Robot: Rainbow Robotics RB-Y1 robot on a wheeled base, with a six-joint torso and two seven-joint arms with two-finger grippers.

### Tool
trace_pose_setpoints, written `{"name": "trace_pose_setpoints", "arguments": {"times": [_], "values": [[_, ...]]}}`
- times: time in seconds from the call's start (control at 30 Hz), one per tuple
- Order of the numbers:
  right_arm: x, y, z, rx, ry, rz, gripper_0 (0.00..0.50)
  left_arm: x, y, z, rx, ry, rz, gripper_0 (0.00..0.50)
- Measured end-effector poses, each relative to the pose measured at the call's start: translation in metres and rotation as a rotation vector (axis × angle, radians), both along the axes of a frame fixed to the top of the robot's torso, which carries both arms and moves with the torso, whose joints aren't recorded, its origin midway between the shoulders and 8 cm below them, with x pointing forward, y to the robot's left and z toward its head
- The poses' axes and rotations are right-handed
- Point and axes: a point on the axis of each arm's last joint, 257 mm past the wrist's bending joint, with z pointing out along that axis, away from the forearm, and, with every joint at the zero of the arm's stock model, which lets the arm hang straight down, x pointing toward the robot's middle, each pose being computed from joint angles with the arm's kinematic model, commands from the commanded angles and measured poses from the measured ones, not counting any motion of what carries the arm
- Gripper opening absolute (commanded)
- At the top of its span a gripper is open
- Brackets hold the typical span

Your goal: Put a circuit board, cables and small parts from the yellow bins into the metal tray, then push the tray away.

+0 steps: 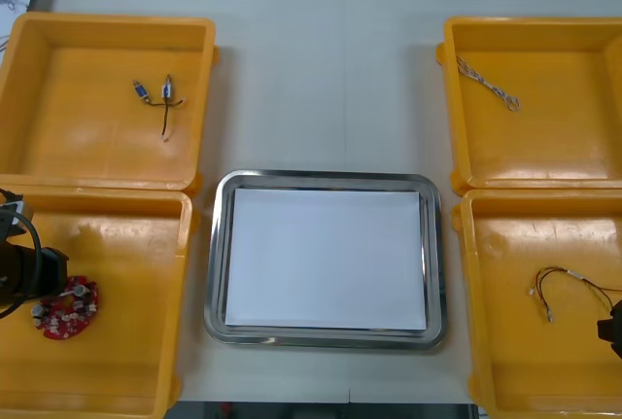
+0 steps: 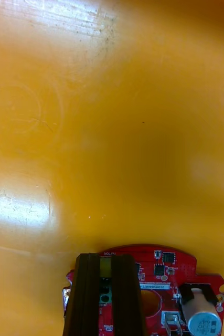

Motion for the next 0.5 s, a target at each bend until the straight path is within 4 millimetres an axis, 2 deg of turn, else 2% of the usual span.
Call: {"name": "trace_pose_setpoints", "arguments": {"times": [0.23, 0.37, 0.5], "values": [[0.007, -0.003, 0.009, 0.001, -0.017, -0.028, 0.5, 0.0, 0.0, 0.0, 0.0, 0.0, 0.001, 0.0], [0.025, -0.004, 0.024, -0.002, -0.07, -0.049, 0.5, 0.0, 0.0, 0.0, 0.001, -0.001, 0.002, 0.0], [0.045, -0.015, 0.033, -0.015, -0.107, -0.082, 0.5, 0.0, 0.001, 0.0, 0.001, -0.002, 0.002, 0.0]]}}
